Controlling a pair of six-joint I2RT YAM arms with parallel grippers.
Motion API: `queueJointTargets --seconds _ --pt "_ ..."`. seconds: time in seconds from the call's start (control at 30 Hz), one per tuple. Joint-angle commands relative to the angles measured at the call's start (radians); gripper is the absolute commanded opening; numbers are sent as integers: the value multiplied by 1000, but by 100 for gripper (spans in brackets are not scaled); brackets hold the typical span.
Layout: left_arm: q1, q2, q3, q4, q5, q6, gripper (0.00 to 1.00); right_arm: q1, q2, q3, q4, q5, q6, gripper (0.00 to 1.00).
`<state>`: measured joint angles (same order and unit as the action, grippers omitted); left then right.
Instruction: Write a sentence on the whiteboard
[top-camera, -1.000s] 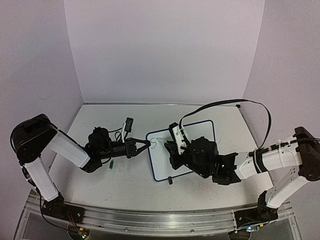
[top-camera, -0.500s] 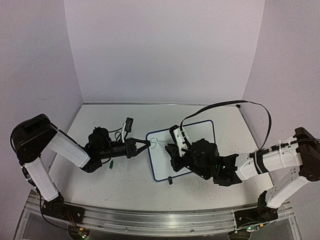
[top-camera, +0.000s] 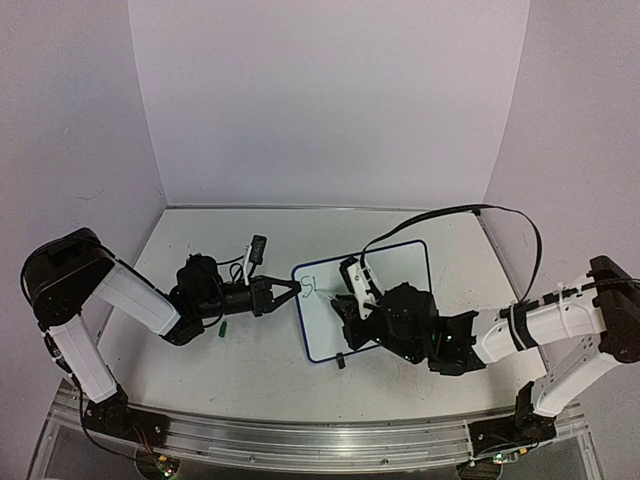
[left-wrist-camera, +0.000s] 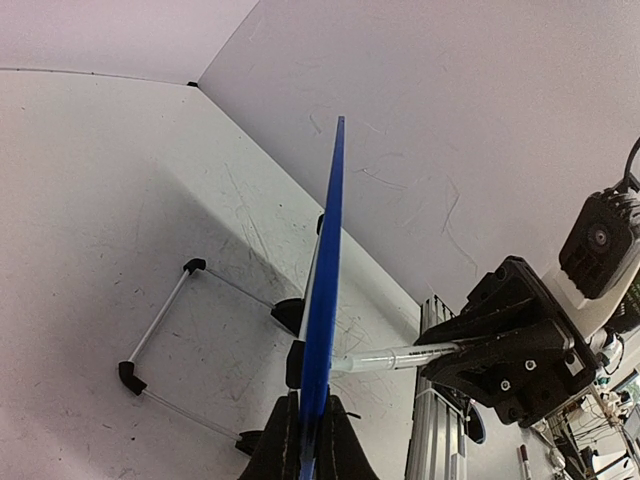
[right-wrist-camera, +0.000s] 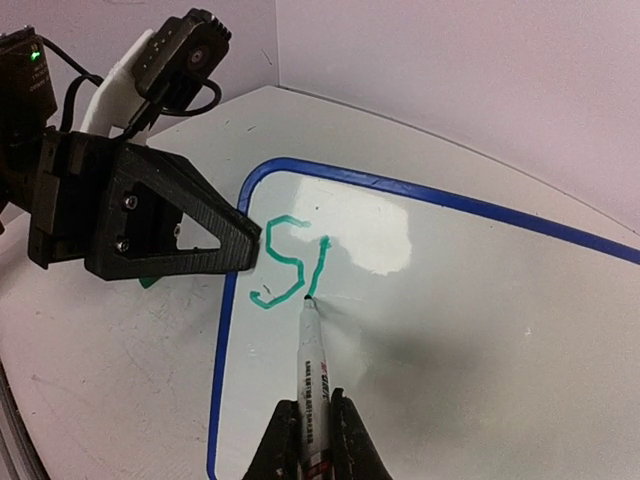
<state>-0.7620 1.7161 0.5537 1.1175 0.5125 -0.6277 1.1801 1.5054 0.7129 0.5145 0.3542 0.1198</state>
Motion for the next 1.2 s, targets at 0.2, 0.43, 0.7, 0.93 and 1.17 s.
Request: queueJointTargets --seconds 0.2,0.43,0.7,0.93,1.17 --pt "-6 -32 -14 11 42 -27 0 3 -40 -29 -43 48 26 0" --pt "-7 -30 -14 12 41 -29 0 3 -112 -39 20 19 1 0" --pt "-7 -33 -12 11 45 -32 0 3 -82 5 66 -27 -29 0" --pt "-7 -29 -10 12 49 -32 0 3 -37 32 68 -2 -37 0" --pt "-7 -21 -4 12 57 -33 0 3 -14 43 78 7 -37 0"
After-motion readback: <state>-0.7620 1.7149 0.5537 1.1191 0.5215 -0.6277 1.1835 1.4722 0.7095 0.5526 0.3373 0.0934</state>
